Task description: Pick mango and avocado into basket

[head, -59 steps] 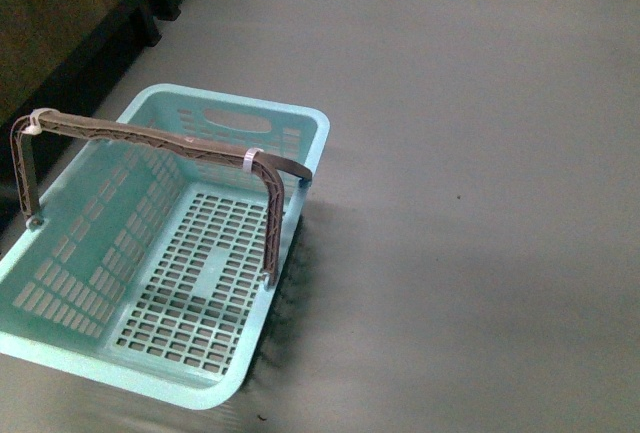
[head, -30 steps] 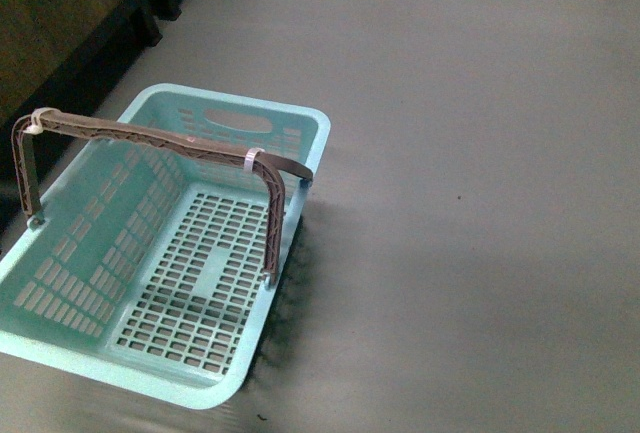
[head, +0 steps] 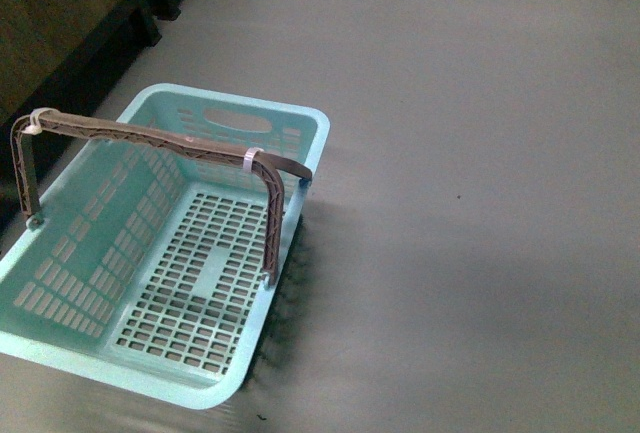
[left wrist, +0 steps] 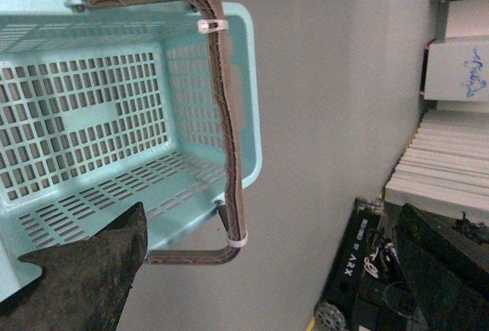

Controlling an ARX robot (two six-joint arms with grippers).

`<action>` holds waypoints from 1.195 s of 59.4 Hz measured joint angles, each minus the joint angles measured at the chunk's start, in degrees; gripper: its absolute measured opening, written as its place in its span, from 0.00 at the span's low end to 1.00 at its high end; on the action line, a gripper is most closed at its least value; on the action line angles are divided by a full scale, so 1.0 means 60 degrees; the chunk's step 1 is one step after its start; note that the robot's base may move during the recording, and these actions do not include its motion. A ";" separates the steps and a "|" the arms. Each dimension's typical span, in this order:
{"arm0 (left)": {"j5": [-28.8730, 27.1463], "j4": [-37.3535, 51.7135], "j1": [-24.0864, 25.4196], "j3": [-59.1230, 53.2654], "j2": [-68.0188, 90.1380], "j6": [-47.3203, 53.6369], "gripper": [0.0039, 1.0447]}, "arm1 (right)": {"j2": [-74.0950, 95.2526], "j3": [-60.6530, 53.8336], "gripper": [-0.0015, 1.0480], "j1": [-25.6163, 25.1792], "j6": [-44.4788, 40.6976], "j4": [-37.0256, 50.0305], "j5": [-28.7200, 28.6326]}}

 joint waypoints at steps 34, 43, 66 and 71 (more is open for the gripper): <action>-0.1144 0.2386 -0.1147 0.4018 0.7318 0.0219 0.93 | 0.0000 0.0000 0.92 0.0000 0.0004 0.0000 0.0000; -0.1297 0.2470 -0.1468 0.5005 0.8455 0.0131 0.93 | 0.0000 0.0000 0.92 0.0000 0.0004 0.0000 0.0000; -0.1599 0.2317 -0.1716 0.6109 0.9719 0.0040 0.76 | 0.0000 0.0000 0.92 0.0000 0.0004 0.0000 0.0000; -0.1705 0.2171 -0.1763 0.6251 0.9872 0.0040 0.61 | 0.0000 0.0000 0.92 0.0000 0.0004 0.0000 0.0000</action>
